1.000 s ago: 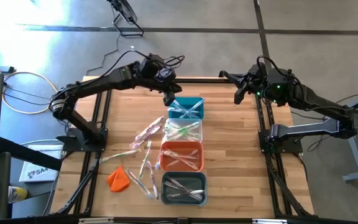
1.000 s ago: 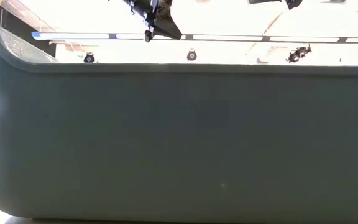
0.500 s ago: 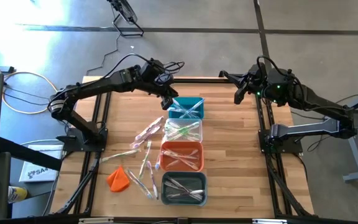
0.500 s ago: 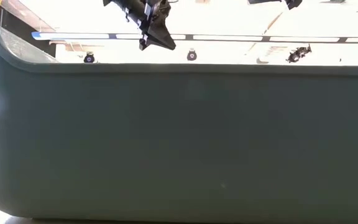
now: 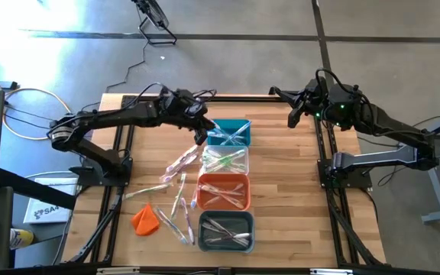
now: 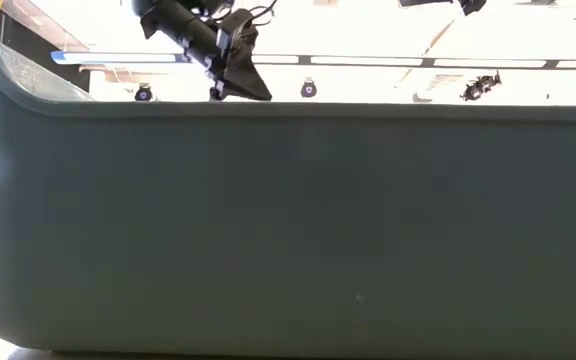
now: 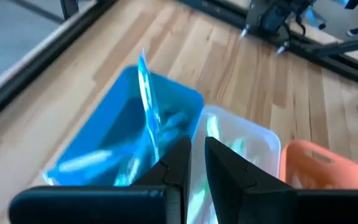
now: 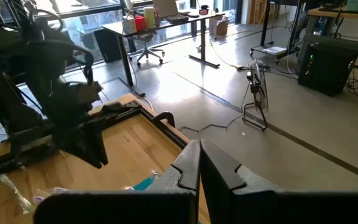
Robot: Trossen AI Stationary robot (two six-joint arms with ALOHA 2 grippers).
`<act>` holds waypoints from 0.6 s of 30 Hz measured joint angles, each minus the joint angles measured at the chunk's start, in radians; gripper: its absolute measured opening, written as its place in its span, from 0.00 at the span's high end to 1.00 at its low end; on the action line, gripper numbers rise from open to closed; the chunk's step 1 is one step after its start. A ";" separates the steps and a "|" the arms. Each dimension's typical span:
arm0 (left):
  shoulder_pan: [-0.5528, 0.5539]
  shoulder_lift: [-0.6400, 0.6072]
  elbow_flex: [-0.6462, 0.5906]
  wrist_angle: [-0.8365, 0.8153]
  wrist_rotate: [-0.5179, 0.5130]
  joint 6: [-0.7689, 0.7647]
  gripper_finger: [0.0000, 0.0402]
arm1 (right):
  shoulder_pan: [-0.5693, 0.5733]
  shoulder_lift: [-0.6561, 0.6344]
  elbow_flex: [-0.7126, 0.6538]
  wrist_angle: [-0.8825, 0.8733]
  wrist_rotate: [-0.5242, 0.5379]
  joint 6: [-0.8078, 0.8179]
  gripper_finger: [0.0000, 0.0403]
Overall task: Pick & Place Toothbrushes
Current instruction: Put the violet toothbrush into the green bin
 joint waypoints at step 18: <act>0.002 -0.286 -0.148 -0.084 -0.214 0.031 0.89 | 0.000 0.003 0.000 0.002 0.000 0.000 0.99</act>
